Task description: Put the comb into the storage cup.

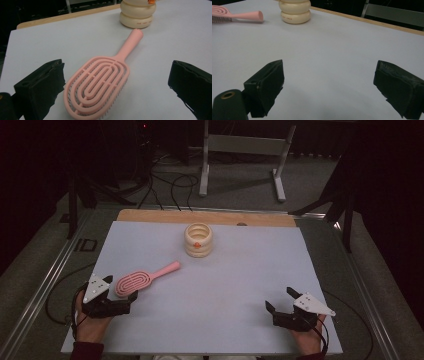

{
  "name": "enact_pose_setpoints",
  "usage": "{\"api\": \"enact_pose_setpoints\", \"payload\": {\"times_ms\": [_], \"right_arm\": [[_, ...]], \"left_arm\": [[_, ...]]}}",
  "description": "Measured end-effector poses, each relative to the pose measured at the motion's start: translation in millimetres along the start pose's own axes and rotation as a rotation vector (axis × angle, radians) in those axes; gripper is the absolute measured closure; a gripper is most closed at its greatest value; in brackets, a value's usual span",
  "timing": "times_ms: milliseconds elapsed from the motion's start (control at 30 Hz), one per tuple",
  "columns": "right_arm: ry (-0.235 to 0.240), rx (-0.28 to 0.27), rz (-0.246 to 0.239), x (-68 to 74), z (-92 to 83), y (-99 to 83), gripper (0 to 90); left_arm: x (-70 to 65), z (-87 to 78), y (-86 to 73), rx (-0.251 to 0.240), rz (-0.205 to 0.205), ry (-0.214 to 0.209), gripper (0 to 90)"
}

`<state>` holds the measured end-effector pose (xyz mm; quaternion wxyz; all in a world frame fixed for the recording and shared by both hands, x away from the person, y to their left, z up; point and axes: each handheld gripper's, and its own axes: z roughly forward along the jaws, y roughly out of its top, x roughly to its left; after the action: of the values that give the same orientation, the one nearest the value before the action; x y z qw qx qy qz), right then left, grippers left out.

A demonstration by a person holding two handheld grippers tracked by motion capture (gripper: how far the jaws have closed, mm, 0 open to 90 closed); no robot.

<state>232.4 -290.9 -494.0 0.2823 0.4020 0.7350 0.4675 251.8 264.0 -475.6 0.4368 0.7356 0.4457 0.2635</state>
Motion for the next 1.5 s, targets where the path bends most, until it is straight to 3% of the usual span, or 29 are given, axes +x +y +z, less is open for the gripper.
{"api": "enact_pose_setpoints", "payload": {"times_ms": [300,567,667,833,933,1033,1133,1233,1500], "right_arm": [[0.001,0.005,-0.006,0.2,0.9,-0.2,9.6],[0.002,0.008,-0.007,-0.9,1.0,-0.8,9.6],[0.005,0.011,-0.012,-0.5,1.9,-0.9,9.6],[0.007,0.011,-0.01,0.0,2.0,-0.8,9.6],[0.007,0.01,-0.012,-0.9,1.9,-1.1,9.6],[0.006,0.011,-0.013,-0.7,2.0,-1.1,9.6],[0.003,0.013,-0.015,-0.7,2.1,-1.1,9.6],[0.003,0.014,-0.015,-0.8,2.2,-1.2,9.6],[0.004,0.013,-0.016,-0.6,2.1,-1.1,9.6]], "left_arm": [[2.0,2.7,-6.8,0.022,-0.035,0.005,1.5],[1.1,2.3,-10.6,0.034,-0.06,0.034,11.6],[-2.2,1.2,-8.8,0.039,-0.065,0.033,20.9],[-7.1,0.1,-8.3,0.047,-0.041,-0.018,51.2],[-11.0,2.7,-9.7,0.09,-0.006,0.014,65.7],[-10.2,7.2,-13.1,0.126,-0.025,-0.03,78.6],[-9.0,10.8,-14.9,0.157,-0.047,-0.06,85.8],[-7.7,11.2,-16.0,0.166,-0.058,-0.06,89.3],[-5.9,14.6,-19.5,0.203,-0.034,-0.048,90.0]]}}
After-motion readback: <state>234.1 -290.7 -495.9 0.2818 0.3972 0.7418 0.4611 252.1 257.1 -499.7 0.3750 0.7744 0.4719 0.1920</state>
